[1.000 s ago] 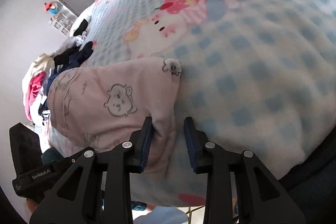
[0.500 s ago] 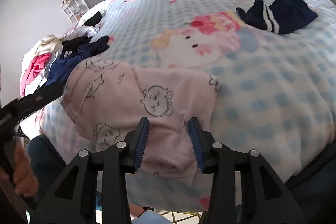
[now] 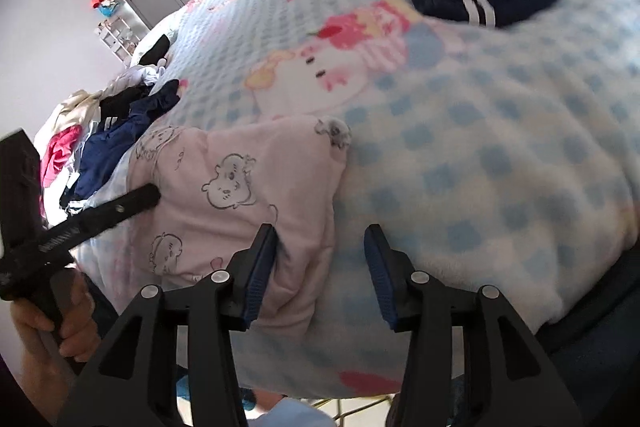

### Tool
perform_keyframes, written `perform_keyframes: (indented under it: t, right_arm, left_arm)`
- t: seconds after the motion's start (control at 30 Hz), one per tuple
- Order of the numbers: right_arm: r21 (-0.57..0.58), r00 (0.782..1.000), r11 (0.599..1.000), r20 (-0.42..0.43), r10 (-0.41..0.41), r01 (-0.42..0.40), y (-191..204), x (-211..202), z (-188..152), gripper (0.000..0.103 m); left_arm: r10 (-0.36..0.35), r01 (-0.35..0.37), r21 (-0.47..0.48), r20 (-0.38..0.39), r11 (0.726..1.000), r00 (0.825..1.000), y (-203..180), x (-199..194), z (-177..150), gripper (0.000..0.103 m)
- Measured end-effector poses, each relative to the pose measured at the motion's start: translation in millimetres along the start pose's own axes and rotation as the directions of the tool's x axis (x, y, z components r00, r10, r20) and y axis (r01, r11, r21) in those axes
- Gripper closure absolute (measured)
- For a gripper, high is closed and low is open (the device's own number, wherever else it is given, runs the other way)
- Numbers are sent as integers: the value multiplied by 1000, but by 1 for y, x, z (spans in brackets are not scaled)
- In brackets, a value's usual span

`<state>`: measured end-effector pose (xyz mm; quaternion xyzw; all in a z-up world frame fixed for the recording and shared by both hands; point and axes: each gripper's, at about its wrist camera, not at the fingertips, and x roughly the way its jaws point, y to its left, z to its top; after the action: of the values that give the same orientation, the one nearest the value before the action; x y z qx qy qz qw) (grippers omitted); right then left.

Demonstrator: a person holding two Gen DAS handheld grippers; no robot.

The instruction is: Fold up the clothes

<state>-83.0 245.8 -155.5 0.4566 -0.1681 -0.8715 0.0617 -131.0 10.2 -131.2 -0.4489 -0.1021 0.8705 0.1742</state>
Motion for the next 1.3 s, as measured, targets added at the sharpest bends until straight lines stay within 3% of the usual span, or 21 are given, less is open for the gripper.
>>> perform_keyframes:
  t: [0.1,0.17,0.33,0.5,0.9,1.17,1.3]
  right_arm:
    - [12,999,1000,42,26,-27,0,-9,2,57]
    - [9,998,999,55,36,-37,2,-11,3,55]
    - [-13,998,1000,-56,13,-14,5,10,-4,51]
    - [0,999,1000,-52,3,-3,-3,4,-5,51]
    - [13,995,998,-78,57,-56,3,1,-13,49]
    - [25,996,1000,-85,18,-16,-6,0,-17,49]
    - [33,999,999,-39,4,-2,-8,-11,-17,49]
  left_arm:
    - [10,-12,35,72,999,997,-16,-21,-1,51]
    - [5,-10,61,70,998,998,-21,-21,-3,51]
    - [10,-9,27,-32,1000,999,3,5,-4,49]
    - [2,-2,2,-109,1000,994,22,23,-3,48]
    - [-59,57,-33,-64,998,996,17,9,0,51]
    - [5,-7,-33,-52,999,999,20,7,-5,47]
    - [16,-16,14,27,1000,1000,7,-17,-2,50]
